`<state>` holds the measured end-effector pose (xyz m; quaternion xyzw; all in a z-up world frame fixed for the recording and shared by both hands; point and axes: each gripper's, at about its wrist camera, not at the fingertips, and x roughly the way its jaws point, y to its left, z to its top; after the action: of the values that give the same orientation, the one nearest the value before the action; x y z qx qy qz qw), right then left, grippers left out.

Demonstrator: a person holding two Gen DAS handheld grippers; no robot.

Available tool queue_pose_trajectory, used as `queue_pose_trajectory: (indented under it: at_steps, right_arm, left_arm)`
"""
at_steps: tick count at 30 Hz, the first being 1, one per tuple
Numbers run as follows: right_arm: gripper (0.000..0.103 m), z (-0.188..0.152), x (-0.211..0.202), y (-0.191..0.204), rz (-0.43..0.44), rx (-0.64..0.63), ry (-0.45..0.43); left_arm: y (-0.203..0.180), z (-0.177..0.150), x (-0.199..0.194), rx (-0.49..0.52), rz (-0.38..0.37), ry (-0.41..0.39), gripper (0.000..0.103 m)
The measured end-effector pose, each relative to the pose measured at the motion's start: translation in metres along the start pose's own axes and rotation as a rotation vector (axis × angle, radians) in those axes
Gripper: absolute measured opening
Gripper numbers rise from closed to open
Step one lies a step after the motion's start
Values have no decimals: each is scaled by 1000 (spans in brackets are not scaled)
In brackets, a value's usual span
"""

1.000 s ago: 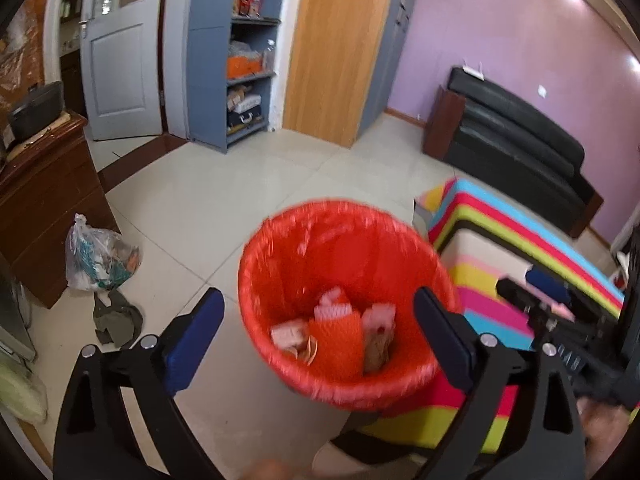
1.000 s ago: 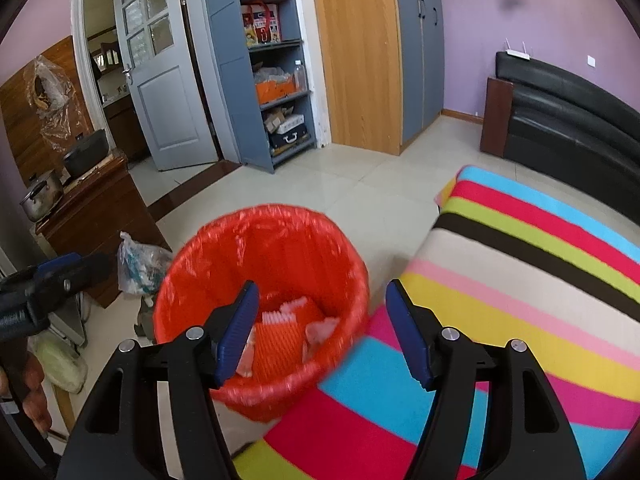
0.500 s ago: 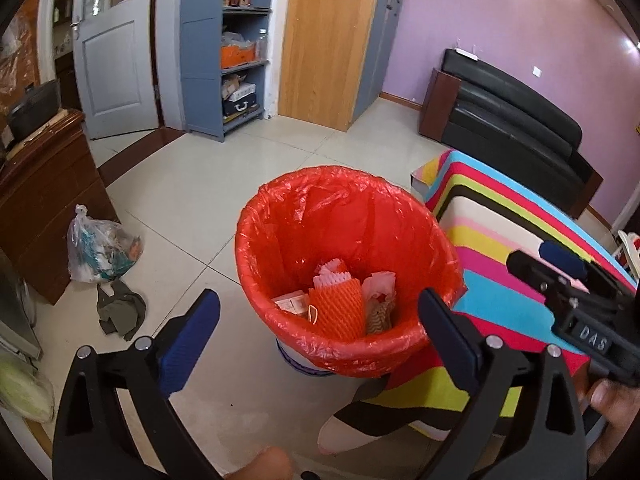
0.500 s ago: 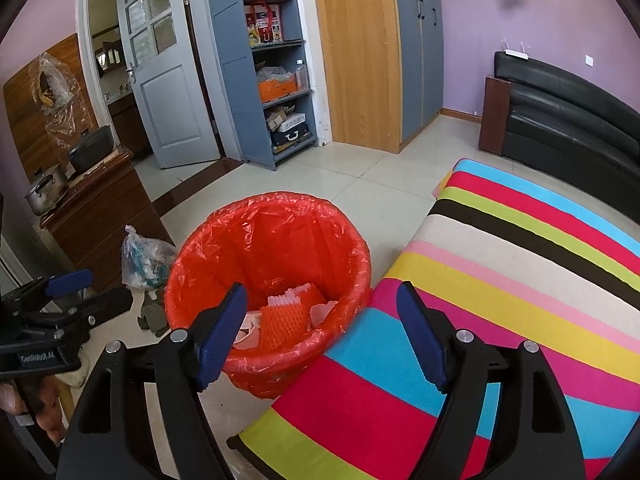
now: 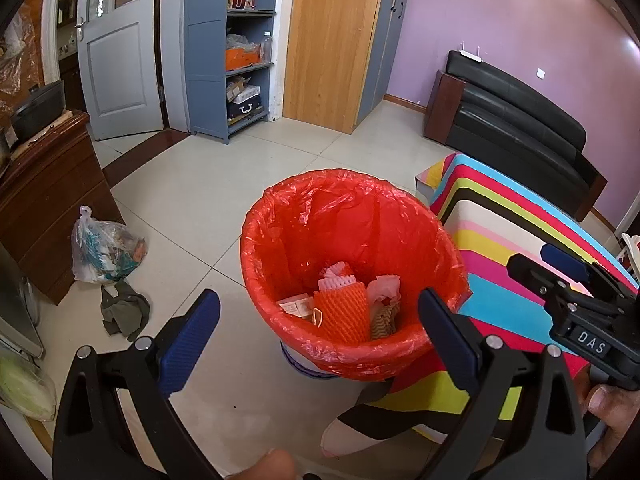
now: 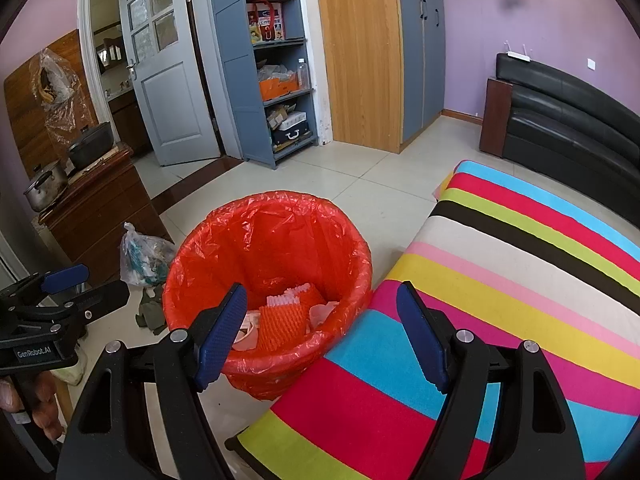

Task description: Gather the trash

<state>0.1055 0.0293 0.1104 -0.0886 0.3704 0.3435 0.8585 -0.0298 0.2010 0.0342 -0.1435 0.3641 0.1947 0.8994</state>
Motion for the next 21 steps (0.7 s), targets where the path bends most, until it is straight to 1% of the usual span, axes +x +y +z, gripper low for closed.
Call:
queue_pose_trajectory:
  at_steps: [21]
  right_arm:
    - [74, 3, 3, 1, -1, -8, 1]
  left_arm:
    - [-3, -1, 1, -1, -2, -7, 96]
